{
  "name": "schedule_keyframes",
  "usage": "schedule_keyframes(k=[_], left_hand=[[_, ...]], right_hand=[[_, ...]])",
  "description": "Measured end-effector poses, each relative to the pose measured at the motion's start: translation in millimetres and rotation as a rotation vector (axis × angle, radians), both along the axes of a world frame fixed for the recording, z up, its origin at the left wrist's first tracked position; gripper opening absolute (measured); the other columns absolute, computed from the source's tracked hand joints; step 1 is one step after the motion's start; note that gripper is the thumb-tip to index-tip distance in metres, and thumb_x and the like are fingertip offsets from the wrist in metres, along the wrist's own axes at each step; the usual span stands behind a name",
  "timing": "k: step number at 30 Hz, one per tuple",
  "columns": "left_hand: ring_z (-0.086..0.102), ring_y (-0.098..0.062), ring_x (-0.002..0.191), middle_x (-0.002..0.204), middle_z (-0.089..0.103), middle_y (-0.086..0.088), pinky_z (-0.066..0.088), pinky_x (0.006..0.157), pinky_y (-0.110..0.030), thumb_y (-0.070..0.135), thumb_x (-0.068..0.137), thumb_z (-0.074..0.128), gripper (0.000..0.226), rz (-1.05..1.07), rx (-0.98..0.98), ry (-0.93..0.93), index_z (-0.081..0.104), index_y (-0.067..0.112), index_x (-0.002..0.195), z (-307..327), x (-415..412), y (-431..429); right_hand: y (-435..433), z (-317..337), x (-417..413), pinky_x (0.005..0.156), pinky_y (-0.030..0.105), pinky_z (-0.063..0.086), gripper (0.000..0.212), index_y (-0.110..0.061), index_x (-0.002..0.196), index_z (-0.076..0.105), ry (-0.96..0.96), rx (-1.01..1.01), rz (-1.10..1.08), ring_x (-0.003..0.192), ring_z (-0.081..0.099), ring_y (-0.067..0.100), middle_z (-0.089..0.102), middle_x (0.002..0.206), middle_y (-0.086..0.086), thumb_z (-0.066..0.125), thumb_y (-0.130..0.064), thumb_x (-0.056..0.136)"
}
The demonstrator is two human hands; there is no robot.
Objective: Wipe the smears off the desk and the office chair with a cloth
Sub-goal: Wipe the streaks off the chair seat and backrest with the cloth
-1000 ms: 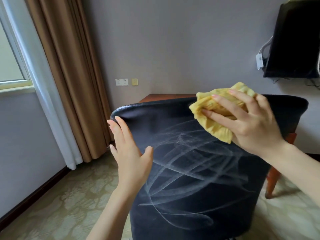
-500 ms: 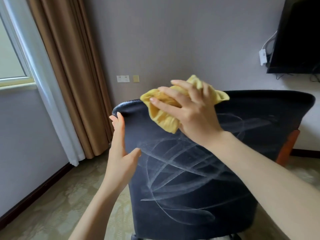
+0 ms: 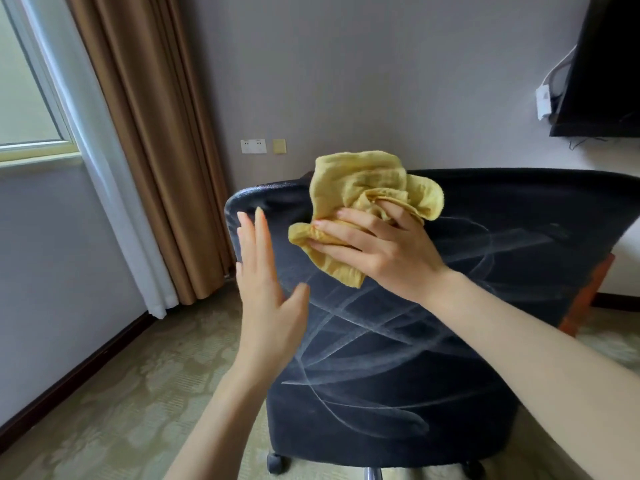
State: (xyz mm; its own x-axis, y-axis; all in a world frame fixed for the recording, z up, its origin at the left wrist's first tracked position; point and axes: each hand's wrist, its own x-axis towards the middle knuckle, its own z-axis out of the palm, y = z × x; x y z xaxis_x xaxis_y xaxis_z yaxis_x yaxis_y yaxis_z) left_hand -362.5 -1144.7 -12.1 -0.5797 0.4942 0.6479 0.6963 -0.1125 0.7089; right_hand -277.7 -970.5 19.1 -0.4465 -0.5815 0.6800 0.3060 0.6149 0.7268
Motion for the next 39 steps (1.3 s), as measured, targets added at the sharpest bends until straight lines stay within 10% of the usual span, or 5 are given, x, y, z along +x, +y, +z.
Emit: schedule_keyframes(k=[15,27,39], left_hand=[[-0.020,-0.014,0.144,0.154,-0.029,0.004,-0.003,0.115,-0.051,0.021,0.086,0.060,0.102,0.332,-0.308,0.147,-0.021,0.020,0.148,-3.9,4.8,26.5],[-0.013,-0.022,0.146,0.158,-0.020,-0.003,-0.003,0.116,-0.050,0.015,0.086,0.057,0.094,0.380,-0.272,0.101,-0.011,0.016,0.151,6.2,-1.9,25.6],[-0.012,-0.038,0.144,0.157,-0.012,-0.004,0.001,0.110,-0.062,0.005,0.071,0.063,0.101,0.314,-0.278,0.745,0.007,0.030,0.152,23.9,34.0,48.5]], right_hand=[[82.7,-38.2,141.2,0.081,0.044,0.036,0.064,-0.032,0.138,0.040,0.225,-0.215,-0.295,0.108,0.040,0.029,0.041,0.128,0.000,0.067,-0.004,0.087],[18.4,22.5,57.0,0.086,0.040,0.030,0.036,-0.037,0.125,0.059,0.288,-0.145,-0.111,0.119,0.041,0.021,0.060,0.127,-0.011,0.058,-0.019,0.094],[41.3,-41.6,84.5,0.088,0.040,0.049,0.033,-0.029,0.121,0.065,-0.018,-0.054,-0.176,0.105,0.065,0.016,0.062,0.126,-0.007,0.064,-0.015,0.091]])
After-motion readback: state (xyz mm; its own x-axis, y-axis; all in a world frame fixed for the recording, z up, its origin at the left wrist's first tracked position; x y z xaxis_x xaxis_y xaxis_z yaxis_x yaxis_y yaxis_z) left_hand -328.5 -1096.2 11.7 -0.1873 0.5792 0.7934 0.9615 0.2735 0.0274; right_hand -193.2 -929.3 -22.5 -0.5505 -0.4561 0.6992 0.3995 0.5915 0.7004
